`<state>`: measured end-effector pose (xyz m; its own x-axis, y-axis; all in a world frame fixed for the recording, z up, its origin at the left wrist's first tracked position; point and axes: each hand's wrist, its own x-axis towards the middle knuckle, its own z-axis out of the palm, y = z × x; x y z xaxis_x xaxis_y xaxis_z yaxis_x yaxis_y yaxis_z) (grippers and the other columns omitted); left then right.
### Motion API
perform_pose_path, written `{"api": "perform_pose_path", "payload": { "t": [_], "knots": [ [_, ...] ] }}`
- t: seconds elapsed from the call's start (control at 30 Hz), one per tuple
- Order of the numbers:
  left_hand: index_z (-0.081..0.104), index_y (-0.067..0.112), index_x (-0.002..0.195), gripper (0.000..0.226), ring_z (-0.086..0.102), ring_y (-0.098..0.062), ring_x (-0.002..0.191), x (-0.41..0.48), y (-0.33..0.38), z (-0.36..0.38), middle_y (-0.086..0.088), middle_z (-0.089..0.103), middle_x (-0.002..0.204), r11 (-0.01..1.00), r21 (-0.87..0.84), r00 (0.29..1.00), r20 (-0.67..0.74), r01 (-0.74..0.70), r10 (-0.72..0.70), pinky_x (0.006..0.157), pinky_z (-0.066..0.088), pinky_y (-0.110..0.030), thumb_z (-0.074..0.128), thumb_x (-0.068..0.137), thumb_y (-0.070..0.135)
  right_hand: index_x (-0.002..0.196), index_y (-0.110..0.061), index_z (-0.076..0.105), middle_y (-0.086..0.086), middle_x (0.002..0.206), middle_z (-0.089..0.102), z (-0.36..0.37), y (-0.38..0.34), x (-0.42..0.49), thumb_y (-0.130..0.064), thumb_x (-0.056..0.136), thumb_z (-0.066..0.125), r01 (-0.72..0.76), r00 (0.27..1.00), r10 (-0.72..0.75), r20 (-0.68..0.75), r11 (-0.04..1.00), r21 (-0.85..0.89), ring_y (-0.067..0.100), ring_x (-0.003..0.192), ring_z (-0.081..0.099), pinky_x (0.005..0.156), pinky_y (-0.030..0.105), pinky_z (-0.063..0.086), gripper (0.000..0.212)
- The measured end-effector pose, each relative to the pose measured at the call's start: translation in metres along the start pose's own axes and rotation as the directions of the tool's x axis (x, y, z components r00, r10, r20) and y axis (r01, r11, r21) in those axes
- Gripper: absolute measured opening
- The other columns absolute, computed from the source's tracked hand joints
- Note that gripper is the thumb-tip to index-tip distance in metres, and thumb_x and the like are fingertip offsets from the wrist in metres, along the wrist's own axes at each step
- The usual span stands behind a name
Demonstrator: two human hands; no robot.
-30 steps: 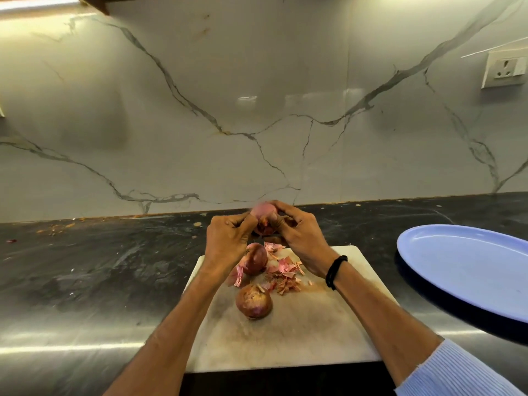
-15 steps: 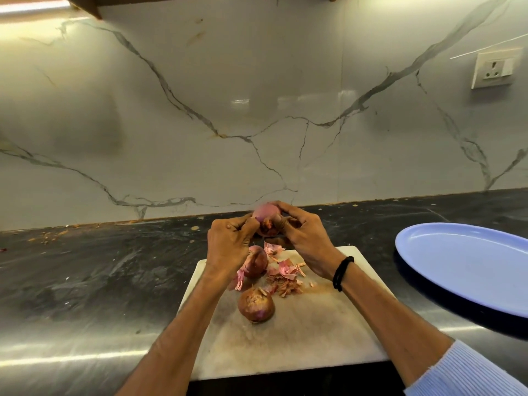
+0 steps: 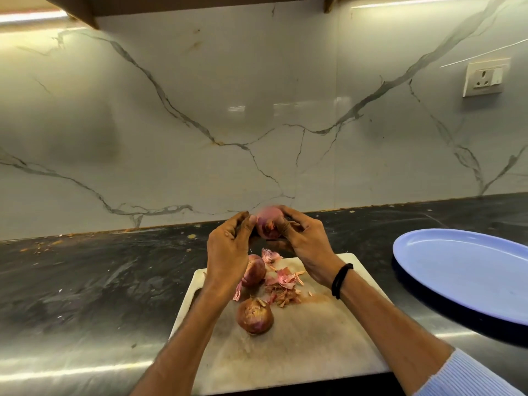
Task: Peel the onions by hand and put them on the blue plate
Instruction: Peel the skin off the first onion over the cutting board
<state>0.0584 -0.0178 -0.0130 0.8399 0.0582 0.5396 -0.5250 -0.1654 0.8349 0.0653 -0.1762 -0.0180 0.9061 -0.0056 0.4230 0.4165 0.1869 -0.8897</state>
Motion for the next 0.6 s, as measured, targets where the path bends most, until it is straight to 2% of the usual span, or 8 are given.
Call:
{"api": "perform_pose_path", "payload": {
  "t": [0.1, 0.2, 0.33, 0.47, 0.6],
  "knots": [
    [0.065, 0.014, 0.120, 0.050, 0.071, -0.010, 0.099, -0.0016, 0.0009, 0.0031, 0.002, 0.072, 0.108, 1.000, -0.017, 0.999, -0.029, 0.025, -0.025, 0.086, 0.059, -0.029, 0.066, 0.082, 0.047, 0.127, -0.009, 0.064, 0.007, 0.114, 0.069, 0.0001, -0.0004, -0.0002, -0.013, 0.096, 0.060, 0.044, 0.999, -0.044, -0.016, 0.998, -0.036, 0.021, 0.102, 0.071, 0.079, 0.037, 0.062, 0.031],
    [0.067, 0.015, 0.114, 0.040, 0.071, -0.007, 0.095, -0.0024, 0.0027, 0.0054, 0.005, 0.074, 0.101, 1.000, 0.011, 0.999, -0.047, 0.024, -0.024, 0.087, 0.059, -0.030, 0.069, 0.083, 0.041, 0.125, -0.015, 0.065, 0.007, 0.116, 0.070, 0.0010, 0.0007, -0.0010, -0.021, 0.092, 0.064, 0.082, 0.996, -0.085, -0.029, 0.993, -0.084, 0.023, 0.105, 0.070, 0.083, 0.041, 0.061, 0.034],
    [0.070, 0.015, 0.109, 0.024, 0.071, -0.004, 0.089, -0.0031, 0.0045, 0.0051, 0.004, 0.074, 0.096, 1.000, 0.016, 0.998, -0.063, 0.002, -0.001, 0.082, 0.059, -0.024, 0.068, 0.089, 0.029, 0.125, -0.018, 0.065, 0.007, 0.118, 0.069, 0.0031, -0.0011, -0.0026, -0.029, 0.086, 0.065, 0.130, 0.991, -0.134, -0.028, 0.982, -0.136, 0.021, 0.108, 0.069, 0.086, 0.042, 0.060, 0.041],
    [0.071, 0.014, 0.110, 0.024, 0.071, -0.005, 0.090, -0.0031, 0.0038, 0.0051, 0.003, 0.074, 0.097, 1.000, 0.010, 0.998, -0.069, 0.006, -0.005, 0.081, 0.058, -0.022, 0.065, 0.092, 0.028, 0.130, -0.012, 0.063, 0.008, 0.119, 0.068, 0.0022, -0.0030, -0.0035, -0.027, 0.087, 0.065, 0.130, 0.991, -0.133, -0.013, 0.984, -0.121, 0.021, 0.109, 0.068, 0.087, 0.041, 0.060, 0.046],
    [0.071, 0.012, 0.109, 0.022, 0.071, -0.008, 0.089, -0.0017, 0.0028, 0.0046, 0.001, 0.074, 0.095, 1.000, 0.024, 0.996, -0.086, 0.006, -0.004, 0.080, 0.058, -0.022, 0.064, 0.094, 0.026, 0.125, -0.015, 0.064, 0.004, 0.115, 0.069, 0.0021, -0.0063, -0.0049, -0.019, 0.089, 0.064, 0.111, 0.994, -0.110, 0.018, 0.991, -0.079, 0.019, 0.107, 0.069, 0.084, 0.036, 0.061, 0.036]
  ]
}}
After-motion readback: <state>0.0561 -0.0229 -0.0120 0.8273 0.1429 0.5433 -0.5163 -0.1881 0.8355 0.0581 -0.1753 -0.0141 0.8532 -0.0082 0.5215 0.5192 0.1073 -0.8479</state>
